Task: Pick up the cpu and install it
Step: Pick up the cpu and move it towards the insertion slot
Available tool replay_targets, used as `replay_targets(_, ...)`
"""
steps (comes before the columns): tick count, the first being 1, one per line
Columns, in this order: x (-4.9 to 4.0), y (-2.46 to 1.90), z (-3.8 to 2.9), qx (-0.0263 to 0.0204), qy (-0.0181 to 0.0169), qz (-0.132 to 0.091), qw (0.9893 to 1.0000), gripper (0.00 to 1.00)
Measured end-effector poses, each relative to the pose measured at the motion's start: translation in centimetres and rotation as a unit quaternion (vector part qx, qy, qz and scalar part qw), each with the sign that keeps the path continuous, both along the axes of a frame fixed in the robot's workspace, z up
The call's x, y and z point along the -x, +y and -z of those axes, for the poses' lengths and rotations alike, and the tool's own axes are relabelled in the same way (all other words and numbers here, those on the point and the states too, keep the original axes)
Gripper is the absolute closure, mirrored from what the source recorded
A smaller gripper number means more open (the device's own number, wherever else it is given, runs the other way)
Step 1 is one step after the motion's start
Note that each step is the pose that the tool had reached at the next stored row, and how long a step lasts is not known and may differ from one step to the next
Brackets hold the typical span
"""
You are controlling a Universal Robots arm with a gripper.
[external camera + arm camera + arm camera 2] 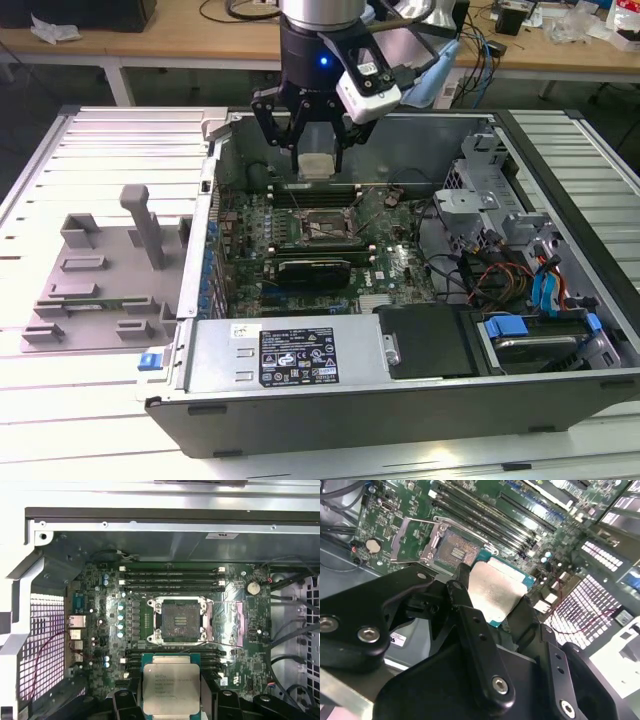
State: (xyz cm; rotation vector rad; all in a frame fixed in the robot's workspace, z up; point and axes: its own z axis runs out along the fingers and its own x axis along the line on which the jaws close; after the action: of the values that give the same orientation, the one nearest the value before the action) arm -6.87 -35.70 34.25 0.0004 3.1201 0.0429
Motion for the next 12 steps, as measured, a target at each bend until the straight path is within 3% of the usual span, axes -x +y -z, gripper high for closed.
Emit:
replay_targets(7, -0.67, 0.92, 0.95, 0.0001, 0.0001, 0.000, 1.0000, 0.45)
replay_targets(12, -1.21, 1.25, 2.32, 0.0000, 0.0000, 0.000, 1.0000, 0.45)
